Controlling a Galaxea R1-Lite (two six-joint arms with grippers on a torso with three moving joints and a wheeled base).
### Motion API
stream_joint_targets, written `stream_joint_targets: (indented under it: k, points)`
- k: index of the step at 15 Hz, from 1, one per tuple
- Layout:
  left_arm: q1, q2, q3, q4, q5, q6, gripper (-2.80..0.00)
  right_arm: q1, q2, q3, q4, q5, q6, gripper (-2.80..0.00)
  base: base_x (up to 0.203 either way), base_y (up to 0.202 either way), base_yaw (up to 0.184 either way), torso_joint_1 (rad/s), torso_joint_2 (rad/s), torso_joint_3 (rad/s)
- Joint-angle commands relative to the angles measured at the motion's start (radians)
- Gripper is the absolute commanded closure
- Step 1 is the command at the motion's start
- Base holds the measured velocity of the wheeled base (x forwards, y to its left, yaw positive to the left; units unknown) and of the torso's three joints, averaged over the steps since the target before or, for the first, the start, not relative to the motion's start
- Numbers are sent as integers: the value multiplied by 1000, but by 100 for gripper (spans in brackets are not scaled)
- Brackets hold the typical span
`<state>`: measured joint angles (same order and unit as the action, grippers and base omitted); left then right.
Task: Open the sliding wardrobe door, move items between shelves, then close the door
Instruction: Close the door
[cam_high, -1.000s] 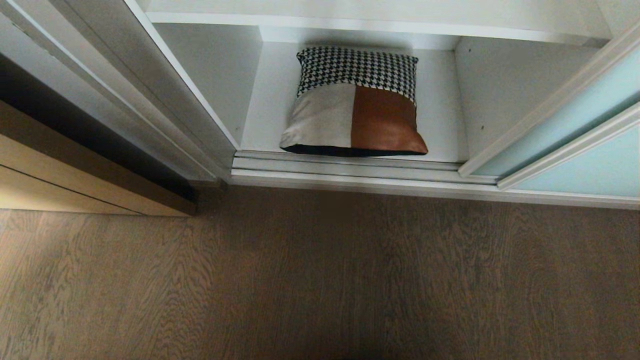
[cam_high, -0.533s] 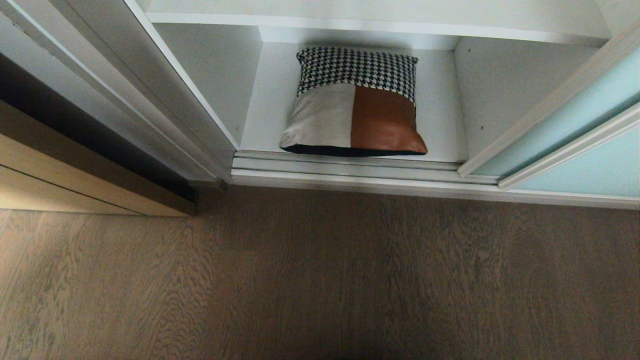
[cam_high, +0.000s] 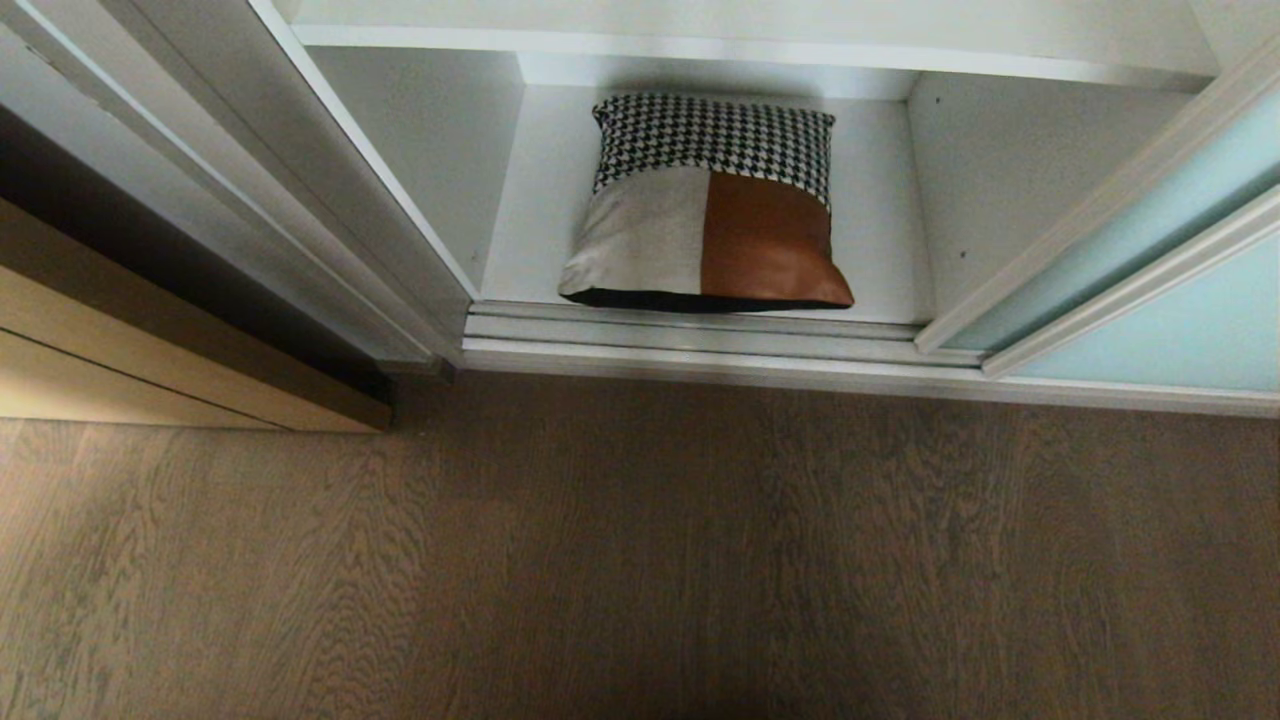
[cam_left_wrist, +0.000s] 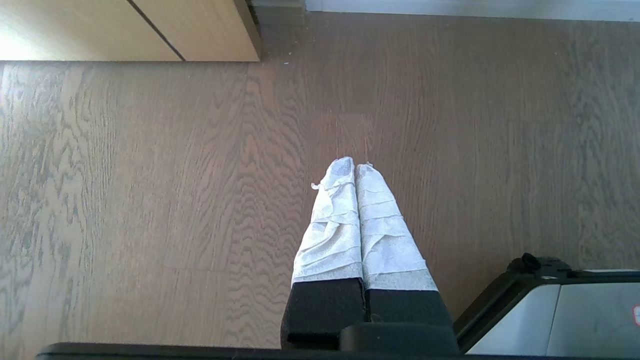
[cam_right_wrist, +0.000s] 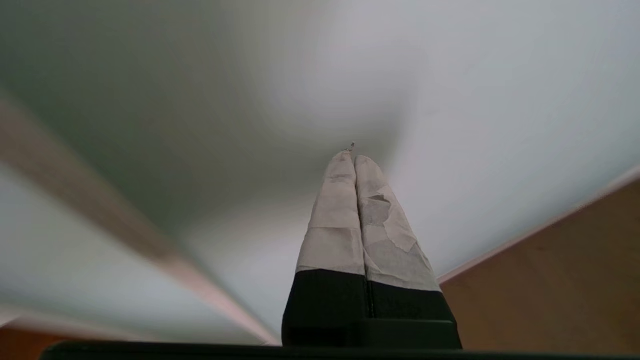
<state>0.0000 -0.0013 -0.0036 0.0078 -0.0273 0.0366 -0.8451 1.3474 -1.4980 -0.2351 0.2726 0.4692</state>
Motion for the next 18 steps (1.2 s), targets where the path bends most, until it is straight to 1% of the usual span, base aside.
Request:
stream_joint_targets:
  k: [1,4,9,10,14,18]
  points:
    - [0,1,0,0,0,0,0,51,-60,39,-3,1,0,0,0,0,0,0,0,0]
    - [0,1,0,0,0,0,0,128,-104,73,-1,-1,-4,0,0,0,0,0,0,0]
    - [0,1,1,0,0,0,0,299,-202,154,11,-3,-16,0,0,0,0,0,0,0]
    - [0,1,1,0,0,0,0,328,-217,167,18,-3,-24,0,0,0,0,0,0,0]
    - [0,1,-1,0,0,0,0,450,-262,266,22,3,-105,0,0,0,0,0,0,0]
    - [-1,1,1,0,0,0,0,537,-274,289,27,3,-116,0,0,0,0,0,0,0]
